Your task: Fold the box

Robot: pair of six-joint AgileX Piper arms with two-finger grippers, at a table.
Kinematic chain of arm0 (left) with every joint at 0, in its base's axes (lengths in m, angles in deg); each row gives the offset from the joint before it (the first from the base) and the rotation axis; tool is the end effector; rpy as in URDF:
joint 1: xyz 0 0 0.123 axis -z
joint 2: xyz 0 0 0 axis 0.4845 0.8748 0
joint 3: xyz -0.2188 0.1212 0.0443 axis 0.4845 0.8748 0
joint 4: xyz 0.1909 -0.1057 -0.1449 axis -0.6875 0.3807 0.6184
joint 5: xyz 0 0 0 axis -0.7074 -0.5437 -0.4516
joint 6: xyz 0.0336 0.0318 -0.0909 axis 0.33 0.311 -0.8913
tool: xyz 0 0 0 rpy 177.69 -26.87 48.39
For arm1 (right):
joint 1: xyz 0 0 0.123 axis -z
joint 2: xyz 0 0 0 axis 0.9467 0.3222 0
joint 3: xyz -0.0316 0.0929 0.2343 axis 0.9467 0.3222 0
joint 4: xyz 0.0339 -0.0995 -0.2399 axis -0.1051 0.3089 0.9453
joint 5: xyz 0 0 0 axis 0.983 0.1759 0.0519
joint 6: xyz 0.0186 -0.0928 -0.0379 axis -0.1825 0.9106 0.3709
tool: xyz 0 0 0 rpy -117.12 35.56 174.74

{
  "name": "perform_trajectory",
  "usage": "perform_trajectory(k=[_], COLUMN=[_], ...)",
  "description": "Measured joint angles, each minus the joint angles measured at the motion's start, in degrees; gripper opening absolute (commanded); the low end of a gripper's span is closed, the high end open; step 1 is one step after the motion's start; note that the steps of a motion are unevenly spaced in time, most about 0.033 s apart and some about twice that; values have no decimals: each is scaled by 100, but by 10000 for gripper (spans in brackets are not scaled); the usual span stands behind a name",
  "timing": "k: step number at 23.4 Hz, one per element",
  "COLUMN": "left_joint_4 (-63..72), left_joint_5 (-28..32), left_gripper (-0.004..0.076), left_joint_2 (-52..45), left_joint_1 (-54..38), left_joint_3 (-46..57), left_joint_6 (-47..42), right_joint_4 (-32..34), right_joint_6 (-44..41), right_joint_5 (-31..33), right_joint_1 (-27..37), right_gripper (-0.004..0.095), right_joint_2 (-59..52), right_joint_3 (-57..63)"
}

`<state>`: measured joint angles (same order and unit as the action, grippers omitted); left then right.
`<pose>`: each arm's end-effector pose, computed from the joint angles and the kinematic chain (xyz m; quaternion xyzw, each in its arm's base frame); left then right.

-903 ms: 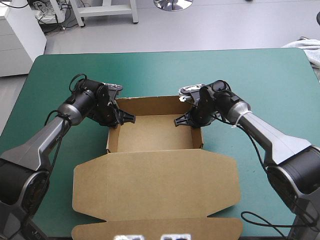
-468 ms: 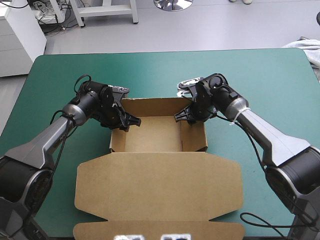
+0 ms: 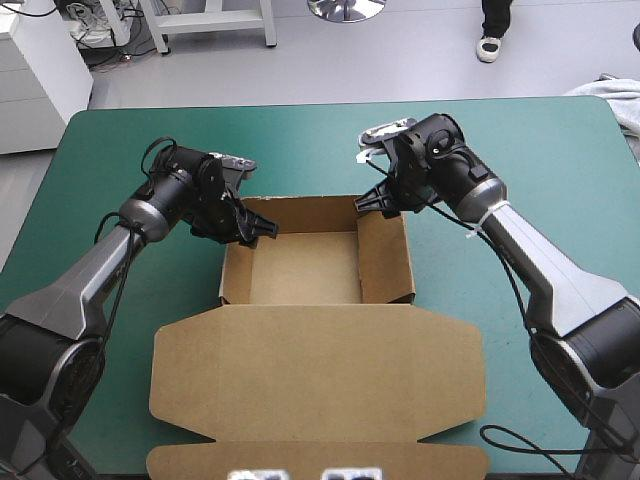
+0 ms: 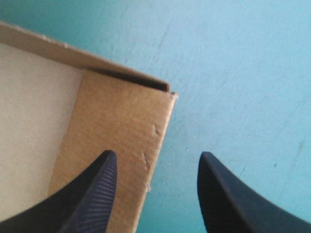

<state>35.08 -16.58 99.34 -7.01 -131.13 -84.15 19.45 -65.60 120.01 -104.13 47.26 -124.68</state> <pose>0.3506 -0.1414 0.2575 0.1557 0.9749 -0.0354 0.1549 0.3507 0.2066 0.3142 -0.1931 0.9514 0.0008 0.2398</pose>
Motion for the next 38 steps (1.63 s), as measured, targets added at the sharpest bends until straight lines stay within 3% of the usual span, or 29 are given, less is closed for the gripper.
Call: perform_trajectory(k=[3, 8, 12, 18, 22, 28, 38], left_joint_4=[-211, -337, -442, -581, -631, -702, -539], left_joint_5=[-390, -548, -607, -608, -613, -529, -118], left_gripper=[451, 450, 394, -8, -10, -10, -10], left_joint_2=[-4, -237, -826, -2212, -3448, -5567, -7276], left_joint_1=[0, 0, 0, 0, 0, 0, 0], left_joint_3=[-509, -1341, -1589, -1532, -652, 2054, 4640], left_joint_6=[0, 0, 0, 0, 151, -100, -284], right_joint_4=[-12, -181, -214, -231, -703, -1247, -1449], right_joint_6=[5, 11, 3, -303, -355, -264, -136], right_joint_5=[39, 59, 59, 59, 59, 59, 52], right_joint_1=[0, 0, 0, 39, 336, 616, 616], right_gripper=[482, 482, 482, 482, 482, 482, 440], right_joint_2=[0, -149, -466, -628, -635, -366, 89], right_joint_3=[-405, -910, -956, -956, -697, -436, 340])
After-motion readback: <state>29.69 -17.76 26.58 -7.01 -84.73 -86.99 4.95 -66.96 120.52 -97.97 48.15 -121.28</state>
